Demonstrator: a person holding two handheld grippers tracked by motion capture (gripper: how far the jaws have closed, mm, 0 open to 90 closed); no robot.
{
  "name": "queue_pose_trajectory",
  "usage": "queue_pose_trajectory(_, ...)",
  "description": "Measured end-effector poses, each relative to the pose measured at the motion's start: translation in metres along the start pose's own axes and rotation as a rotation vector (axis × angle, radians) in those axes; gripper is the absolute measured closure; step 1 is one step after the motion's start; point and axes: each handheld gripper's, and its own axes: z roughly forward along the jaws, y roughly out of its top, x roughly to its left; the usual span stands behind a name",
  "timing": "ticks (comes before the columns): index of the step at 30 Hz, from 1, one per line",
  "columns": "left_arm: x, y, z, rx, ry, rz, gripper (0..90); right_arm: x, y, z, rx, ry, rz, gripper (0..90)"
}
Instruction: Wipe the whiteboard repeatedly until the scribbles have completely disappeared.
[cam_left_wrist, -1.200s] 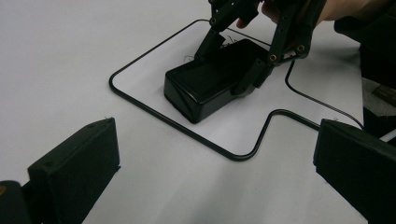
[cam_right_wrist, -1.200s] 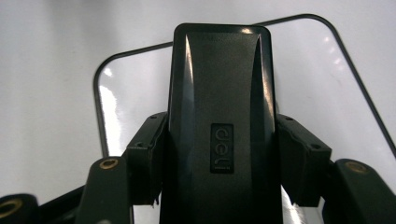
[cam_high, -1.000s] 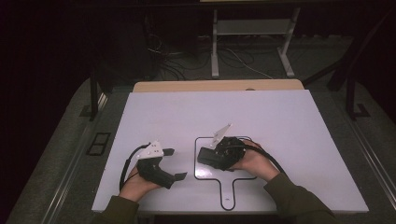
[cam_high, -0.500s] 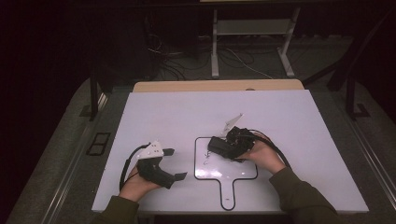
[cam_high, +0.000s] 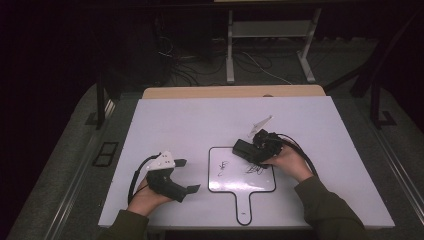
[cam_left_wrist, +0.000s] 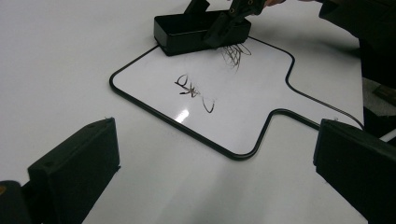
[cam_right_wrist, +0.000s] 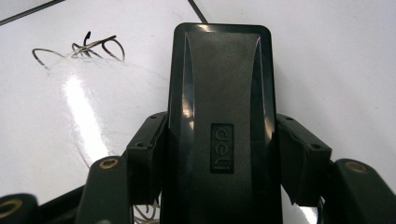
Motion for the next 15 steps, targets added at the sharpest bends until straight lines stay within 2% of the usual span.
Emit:
queue_pose_trajectory(5, 0.0, 0.0, 0.001, -0.001, -0.001, 0.001, 0.0, 0.005, 0.002, 0.001, 0.004, 0.0, -0.013, 38.9)
queue_pose_trajectory(8, 0.0, 0.0, 0.001, -0.002, -0.001, 0.001, 0.0, 0.011, 0.006, 0.003, -0.003, 0.02, -0.018, 38.9)
queue_pose_trajectory(9, 0.0, 0.0, 0.001, -0.001, -0.001, 0.001, 0.0, 0.012, 0.007, 0.004, 0.002, 0.013, -0.034, 38.9)
queue_pose_trajectory(12, 0.0, 0.0, 0.001, 0.0, -0.001, 0.002, 0.0, 0.019, 0.012, 0.008, -0.005, 0.031, -0.036, 38.9)
queue_pose_trajectory(13, 0.0, 0.0, 0.001, 0.0, -0.001, 0.002, 0.0, 0.019, 0.014, 0.009, -0.005, 0.022, -0.056, 38.9)
queue_pose_trajectory(14, 0.0, 0.0, 0.001, 0.001, -0.001, 0.005, 0.0, 0.021, 0.016, 0.009, -0.004, 0.033, -0.045, 39.0)
queue_pose_trajectory(15, -0.001, 0.0, 0.002, 0.001, -0.001, 0.004, 0.0, 0.021, 0.017, 0.011, -0.002, 0.027, -0.063, 38.9)
